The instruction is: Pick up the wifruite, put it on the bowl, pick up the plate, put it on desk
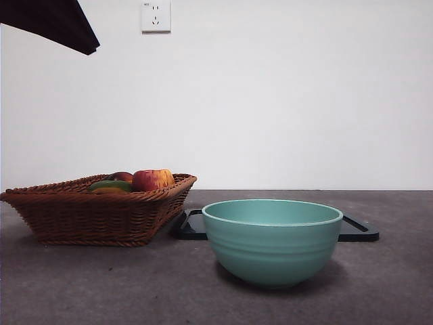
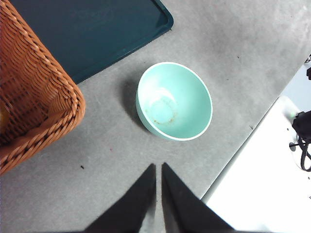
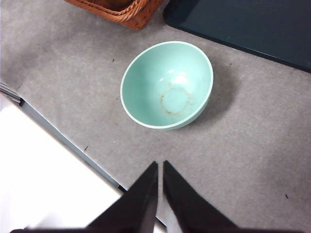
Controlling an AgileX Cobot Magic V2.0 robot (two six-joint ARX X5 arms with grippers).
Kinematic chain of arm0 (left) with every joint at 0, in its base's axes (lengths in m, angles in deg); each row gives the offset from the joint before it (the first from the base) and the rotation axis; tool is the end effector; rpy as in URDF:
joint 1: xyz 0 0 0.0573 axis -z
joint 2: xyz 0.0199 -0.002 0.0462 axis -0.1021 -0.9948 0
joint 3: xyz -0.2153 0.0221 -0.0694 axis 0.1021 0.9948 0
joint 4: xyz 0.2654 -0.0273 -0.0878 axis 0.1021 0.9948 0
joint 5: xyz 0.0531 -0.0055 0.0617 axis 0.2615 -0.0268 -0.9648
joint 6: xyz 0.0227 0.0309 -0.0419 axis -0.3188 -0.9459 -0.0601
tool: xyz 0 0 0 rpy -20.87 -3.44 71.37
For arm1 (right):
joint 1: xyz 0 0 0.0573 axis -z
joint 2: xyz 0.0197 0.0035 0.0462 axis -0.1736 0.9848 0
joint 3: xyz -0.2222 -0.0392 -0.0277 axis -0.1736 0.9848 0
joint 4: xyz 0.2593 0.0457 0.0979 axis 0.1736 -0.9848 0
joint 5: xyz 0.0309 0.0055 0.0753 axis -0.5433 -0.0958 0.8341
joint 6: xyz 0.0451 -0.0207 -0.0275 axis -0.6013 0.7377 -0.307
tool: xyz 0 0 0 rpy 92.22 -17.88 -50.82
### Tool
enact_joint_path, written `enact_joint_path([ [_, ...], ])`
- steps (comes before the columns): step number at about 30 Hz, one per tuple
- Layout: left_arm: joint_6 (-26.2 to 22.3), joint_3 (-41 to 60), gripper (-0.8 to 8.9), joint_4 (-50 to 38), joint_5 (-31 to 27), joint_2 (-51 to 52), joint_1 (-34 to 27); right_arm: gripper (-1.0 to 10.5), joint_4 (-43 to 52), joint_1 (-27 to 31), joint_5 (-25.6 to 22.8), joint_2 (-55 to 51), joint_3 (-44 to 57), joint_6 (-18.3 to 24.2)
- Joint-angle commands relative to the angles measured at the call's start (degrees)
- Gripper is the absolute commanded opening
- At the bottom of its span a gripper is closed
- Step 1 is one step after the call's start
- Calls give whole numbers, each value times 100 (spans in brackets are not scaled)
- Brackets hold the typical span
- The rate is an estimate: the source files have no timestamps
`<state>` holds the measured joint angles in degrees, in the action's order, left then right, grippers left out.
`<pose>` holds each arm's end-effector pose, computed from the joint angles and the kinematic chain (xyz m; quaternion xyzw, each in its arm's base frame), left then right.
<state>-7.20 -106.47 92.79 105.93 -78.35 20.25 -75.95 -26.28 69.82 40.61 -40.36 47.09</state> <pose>0.2157 -0.1242 0.2758 -0.0027 0.4136 -0.4256 0.8049 0.1310 0.1061 0.2578 0.0492 0.4093 0.3382 0.8460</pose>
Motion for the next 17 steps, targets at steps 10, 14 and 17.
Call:
enact_joint_path([
  [10, -205, -72, 16, -33, 39, 216, 22, 5, 39, -35, -11, 31, -103, 48],
  [14, -306, -42, 16, -697, -192, 793, -313, 6, 46, -35, -11, 31, -103, 48],
  [17, -452, 96, 16, -1615, -321, 1419, -835, 6, 81, -35, -11, 31, -103, 48],
])
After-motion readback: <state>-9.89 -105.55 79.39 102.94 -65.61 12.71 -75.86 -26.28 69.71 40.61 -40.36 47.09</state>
